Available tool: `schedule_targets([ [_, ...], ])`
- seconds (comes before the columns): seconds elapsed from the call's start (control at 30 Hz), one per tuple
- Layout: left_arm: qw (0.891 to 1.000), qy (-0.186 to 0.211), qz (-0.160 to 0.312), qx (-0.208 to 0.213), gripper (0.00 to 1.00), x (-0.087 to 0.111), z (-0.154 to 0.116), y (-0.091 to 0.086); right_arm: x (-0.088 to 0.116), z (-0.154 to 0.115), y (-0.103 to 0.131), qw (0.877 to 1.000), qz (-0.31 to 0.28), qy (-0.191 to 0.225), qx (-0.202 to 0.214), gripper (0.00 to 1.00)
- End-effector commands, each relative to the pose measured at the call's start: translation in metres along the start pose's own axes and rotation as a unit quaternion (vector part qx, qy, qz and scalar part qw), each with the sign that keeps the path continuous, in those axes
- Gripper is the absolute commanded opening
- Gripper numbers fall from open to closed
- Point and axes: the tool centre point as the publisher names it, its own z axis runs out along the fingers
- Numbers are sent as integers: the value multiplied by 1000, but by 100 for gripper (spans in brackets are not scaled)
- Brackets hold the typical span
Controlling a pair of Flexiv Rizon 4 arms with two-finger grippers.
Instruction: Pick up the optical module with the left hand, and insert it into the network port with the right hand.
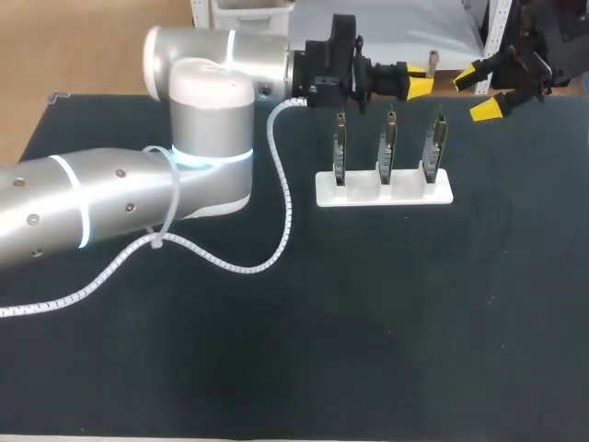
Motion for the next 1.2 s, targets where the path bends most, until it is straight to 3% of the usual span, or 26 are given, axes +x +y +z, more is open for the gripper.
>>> schedule_targets([
  [0.03, 1000, 0, 6, -13, 0, 3, 5, -7, 0, 0, 2, 1000, 0, 0, 2, 100],
  [0.17, 999, 14, 21, -24, 0, 6, 12, -7, 0, 0, 2, 1000, 0, 0, 2, 100],
  [1.2, 999, 26, 2, -34, 0, 28, 36, 11, 0, 0, 2, 1000, 0, 0, 2, 100],
])
